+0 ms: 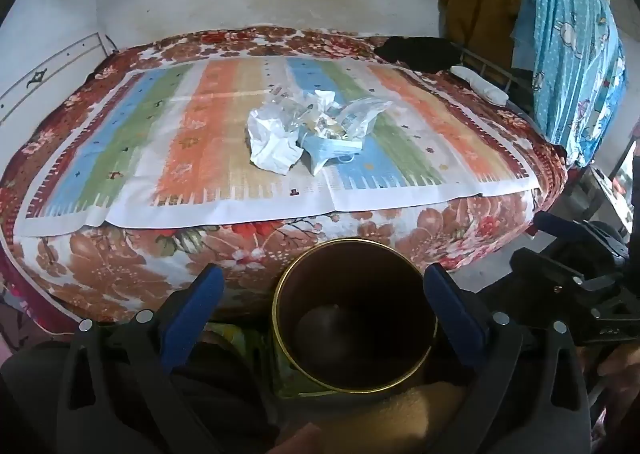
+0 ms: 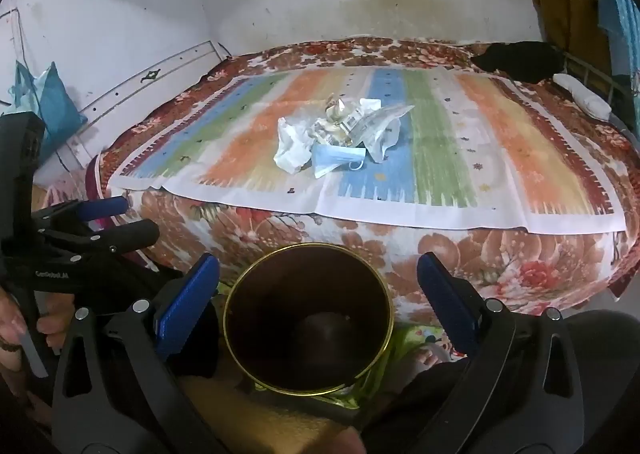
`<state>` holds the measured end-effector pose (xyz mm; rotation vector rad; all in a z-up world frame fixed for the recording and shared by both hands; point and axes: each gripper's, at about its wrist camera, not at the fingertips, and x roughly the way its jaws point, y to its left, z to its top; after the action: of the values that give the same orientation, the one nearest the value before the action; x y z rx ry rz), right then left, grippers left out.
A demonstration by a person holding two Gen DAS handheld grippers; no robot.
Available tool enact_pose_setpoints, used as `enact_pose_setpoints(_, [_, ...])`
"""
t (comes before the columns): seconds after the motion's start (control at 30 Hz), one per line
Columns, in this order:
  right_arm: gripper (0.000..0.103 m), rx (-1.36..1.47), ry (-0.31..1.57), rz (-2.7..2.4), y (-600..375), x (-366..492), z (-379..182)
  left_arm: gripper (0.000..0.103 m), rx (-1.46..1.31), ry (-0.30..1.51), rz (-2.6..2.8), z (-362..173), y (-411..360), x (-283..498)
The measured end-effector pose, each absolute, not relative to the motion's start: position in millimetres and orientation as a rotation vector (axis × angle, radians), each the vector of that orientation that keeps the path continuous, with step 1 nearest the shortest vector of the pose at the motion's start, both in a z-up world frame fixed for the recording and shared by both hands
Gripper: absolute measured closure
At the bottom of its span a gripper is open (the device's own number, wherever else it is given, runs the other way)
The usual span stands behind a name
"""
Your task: Collect trash
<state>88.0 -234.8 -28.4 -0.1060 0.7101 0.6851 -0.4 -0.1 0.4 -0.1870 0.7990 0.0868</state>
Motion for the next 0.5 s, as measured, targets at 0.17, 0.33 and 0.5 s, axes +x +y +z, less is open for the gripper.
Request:
enact_pose_setpoints(0.17, [0.009, -0.052, 0.694, 0.739, -235.5, 89.1, -28.7, 0.006, -0.187, 0.809, 0.107, 0.0, 2.9, 2.4])
enact_pose_setpoints(0.33, [0.009, -0.057, 0.691, 0.716, -242.5, 83.8, -30.0, 0.006, -0.184, 0.801, 0.081, -0.4, 2.0, 6.8])
enact_pose_setpoints(0.5, [0.009, -0.057, 0.722, 0.716, -234.8, 91.1, -30.3, 0.006, -0.180, 0.796, 0.066, 4.4, -10.7, 7.2])
